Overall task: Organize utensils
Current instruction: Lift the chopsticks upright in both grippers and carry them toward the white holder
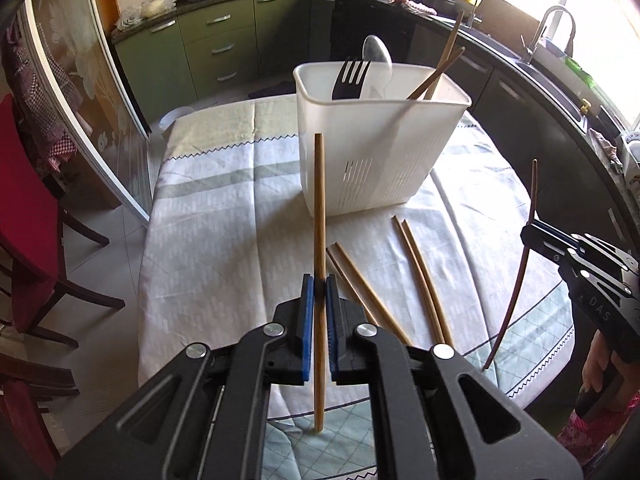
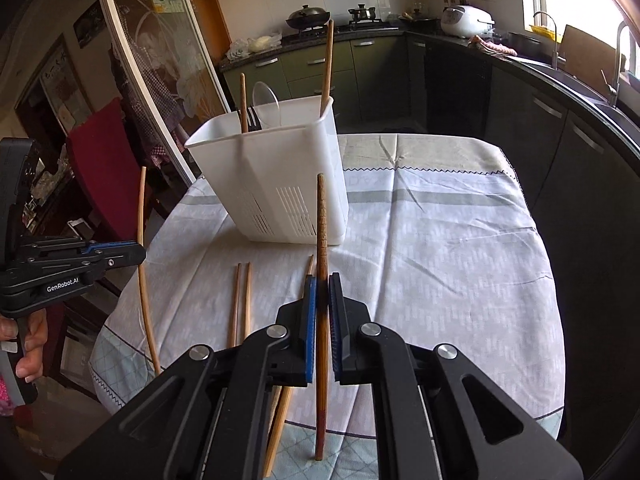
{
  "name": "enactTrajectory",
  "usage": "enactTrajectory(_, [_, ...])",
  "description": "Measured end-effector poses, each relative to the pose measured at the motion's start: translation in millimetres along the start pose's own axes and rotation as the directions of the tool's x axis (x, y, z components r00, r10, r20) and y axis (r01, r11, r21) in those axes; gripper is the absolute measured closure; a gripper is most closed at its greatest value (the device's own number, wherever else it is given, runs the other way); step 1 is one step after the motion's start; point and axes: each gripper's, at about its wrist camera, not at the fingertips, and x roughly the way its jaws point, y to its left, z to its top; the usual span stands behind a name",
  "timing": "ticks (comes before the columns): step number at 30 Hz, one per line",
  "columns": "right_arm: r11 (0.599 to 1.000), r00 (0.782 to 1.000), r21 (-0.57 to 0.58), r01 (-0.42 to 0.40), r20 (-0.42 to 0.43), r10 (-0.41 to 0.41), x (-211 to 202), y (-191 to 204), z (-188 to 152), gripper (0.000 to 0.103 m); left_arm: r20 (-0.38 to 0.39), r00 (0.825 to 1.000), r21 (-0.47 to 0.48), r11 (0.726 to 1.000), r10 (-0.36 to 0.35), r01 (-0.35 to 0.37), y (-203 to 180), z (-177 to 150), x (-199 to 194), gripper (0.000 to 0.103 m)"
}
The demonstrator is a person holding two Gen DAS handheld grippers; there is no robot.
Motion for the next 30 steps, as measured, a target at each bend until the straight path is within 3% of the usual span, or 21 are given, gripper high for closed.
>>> enactTrajectory(8, [1.0, 0.999, -0.02, -0.009, 0.044, 0.01, -24, 13, 0, 0.096, 0.062, 0.998, 0.023, 1.0, -0.015, 0.014, -2, -3, -23, 0.097])
enactTrajectory(30, [0.998, 0.995, -0.058, -0.032, 0.096, 0.037, -41, 21, 13, 0.096, 0.131, 0.99, 0.043, 0.998, -0.047, 0.042, -1, 2, -48, 0.097])
